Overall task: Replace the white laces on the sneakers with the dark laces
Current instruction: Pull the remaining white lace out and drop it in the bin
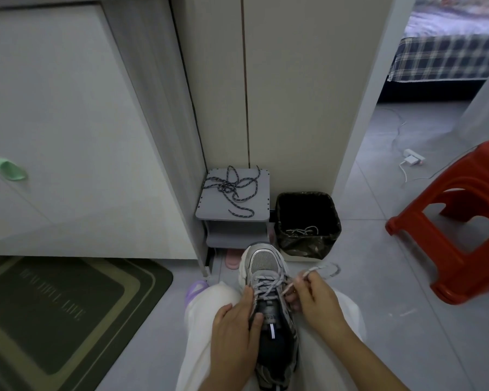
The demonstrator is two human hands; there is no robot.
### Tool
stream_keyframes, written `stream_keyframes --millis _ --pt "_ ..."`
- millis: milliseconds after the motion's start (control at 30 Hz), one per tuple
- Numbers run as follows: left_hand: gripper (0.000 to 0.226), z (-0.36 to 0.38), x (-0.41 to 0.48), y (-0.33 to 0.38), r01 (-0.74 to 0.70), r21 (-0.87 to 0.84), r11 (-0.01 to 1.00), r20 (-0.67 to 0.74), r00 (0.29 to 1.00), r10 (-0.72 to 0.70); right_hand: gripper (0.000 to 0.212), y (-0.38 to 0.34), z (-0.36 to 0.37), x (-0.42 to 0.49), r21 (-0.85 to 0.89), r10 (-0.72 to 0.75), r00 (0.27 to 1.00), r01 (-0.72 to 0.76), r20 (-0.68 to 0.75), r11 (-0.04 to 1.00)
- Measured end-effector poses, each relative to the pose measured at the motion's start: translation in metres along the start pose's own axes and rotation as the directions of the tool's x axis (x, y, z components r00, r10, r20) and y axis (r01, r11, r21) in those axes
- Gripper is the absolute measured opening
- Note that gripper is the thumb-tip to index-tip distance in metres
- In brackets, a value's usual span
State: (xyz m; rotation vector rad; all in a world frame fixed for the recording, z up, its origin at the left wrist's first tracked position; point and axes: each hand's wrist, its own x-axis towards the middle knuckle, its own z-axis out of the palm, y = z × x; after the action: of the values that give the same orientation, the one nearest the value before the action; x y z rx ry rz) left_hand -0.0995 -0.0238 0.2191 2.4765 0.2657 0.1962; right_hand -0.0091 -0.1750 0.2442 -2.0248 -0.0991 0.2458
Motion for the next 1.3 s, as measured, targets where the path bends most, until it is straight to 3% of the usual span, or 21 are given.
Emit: stream_keyframes --millis 167,333,467,567,1000,1167,1233,1300 --pt "0.069 0.0019 0.0003 -0.0019 0.006 0.002 1.0 0.019 1.0 -0.006 0.016 0.0005 0.0012 0.0015 -0.199 -0.059 0.995 0.074 0.078 0.977" --pt "0.068 0.0013 0.0 -0.0018 0.009 -0.006 1.0 0.012 1.0 -0.009 0.02 0.0028 0.0022 0.0032 0.011 0.031 0.999 -0.031 -0.009 0.999" --pt "0.068 0.001 0.0001 -0.0016 0.006 -0.006 1.0 0.013 1.0 -0.006 0.015 -0.0003 0.002 0.0015 -0.162 -0.04 0.995 0.054 0.087 0.985" --pt "0.07 -0.0002 0.0004 -0.0003 0.012 -0.002 1.0 0.012 1.0 -0.012 0.02 0.0007 0.0027 0.0016 -0.226 -0.06 0.996 0.072 0.058 0.971" --pt "0.07 0.0002 0.0003 0.0006 0.025 0.006 1.0 0.023 0.999 -0.025 0.025 0.0012 0.008 -0.0003 -0.267 -0.022 0.996 -0.002 -0.087 0.964" --pt "0.069 0.0007 0.0004 0.0007 0.028 0.005 1.0 0.027 0.999 -0.028 0.025 0.0029 0.0087 0.0004 -0.294 -0.025 0.996 -0.001 -0.083 0.956" --pt "0.069 -0.0001 0.0006 0.0008 0.035 -0.001 0.999 0.029 0.999 -0.035 0.023 0.0028 0.0081 0.0021 -0.232 -0.006 0.997 -0.013 -0.08 0.973" --pt "0.067 -0.0006 0.0004 -0.0004 0.036 -0.021 0.999 0.031 0.999 -0.035 0.02 0.0 0.0046 0.0056 -0.009 0.058 0.992 -0.059 -0.109 0.998"
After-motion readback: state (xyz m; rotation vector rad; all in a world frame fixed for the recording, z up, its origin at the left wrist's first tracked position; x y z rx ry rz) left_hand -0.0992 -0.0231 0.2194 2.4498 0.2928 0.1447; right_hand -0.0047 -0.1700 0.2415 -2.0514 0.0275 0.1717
